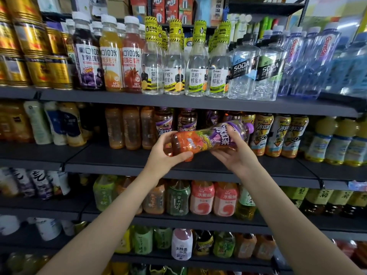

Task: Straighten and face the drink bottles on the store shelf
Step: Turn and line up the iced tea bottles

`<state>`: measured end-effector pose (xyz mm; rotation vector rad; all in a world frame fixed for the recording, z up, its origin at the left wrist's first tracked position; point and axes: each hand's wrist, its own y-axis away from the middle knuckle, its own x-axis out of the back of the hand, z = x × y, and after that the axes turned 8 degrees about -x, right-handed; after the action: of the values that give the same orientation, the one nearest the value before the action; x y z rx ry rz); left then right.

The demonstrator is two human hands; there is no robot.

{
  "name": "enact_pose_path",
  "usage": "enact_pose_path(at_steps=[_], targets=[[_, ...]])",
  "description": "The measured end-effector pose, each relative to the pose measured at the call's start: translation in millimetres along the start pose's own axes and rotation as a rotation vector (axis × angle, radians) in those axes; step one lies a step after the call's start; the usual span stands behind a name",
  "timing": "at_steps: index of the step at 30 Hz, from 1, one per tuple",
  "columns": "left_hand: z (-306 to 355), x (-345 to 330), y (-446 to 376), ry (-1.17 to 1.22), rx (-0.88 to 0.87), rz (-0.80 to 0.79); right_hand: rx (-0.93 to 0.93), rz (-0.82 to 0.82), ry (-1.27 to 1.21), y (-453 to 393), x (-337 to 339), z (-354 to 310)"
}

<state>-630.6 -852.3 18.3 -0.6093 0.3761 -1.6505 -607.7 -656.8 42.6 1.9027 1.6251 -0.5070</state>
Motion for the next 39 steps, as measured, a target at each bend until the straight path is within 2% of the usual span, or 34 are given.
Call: enact_pose_path(at_steps=[3,6,9,13,16,20,22,24,28,30,35,39], targets=[[2.3,2.0,-4.7,0.011,-0.054,-0.015,-0.02,-0.001,-0.037,-1.8,-1.0,0.2],[-5.6,8.4,-5.3,-0.105,-0.045,-0.113,0.039,-0.053,0.051,-5.2,2.3,0.3],[-19.0,7.8,-4.4,-0.269,0.024,-0.249,0.158,-0.078,0.299,-4.9,3.7,-3.0],[-20.7,-11.1,-6.7,-0.184,0.021,-0.275,0.313,-0.148,0.668,-0.2,-4.9,-1.5],[-21.4,-24.3,-4.7,-0.141,-0.007,-0.205,0.421,-0.242,0.816,-0.9,-13.2,5.2],[-42.3,-21.5,2.3,-0.08,0.023,-0.069,0.505,-0.266,1.057,-12.3,-25.6,14.6],[-53.1,-15.0,4.3,-0.086,0.034,0.0,0.463,-0.265,1.149,-23.1,-26.8,16.4],[-59.9,-5.4,3.2,-0.144,0.051,0.07,0.328,-0.249,1.12,-33.7,-23.1,14.1],[-72.9,18.1,-12.3,-0.282,0.111,0.264,0.085,-0.047,1.066,-59.4,-0.6,13.5],[-77.8,26.9,-23.7,-0.325,0.158,0.325,0.026,0.045,1.004,-75.0,9.6,16.8],[-98.8,37.6,-48.8,-0.453,0.241,0.363,0.081,0.174,1.067,-116.5,19.9,22.1],[-111.5,37.4,-71.7,-0.456,0.356,0.386,0.134,0.238,1.149,-143.2,21.4,22.2]])
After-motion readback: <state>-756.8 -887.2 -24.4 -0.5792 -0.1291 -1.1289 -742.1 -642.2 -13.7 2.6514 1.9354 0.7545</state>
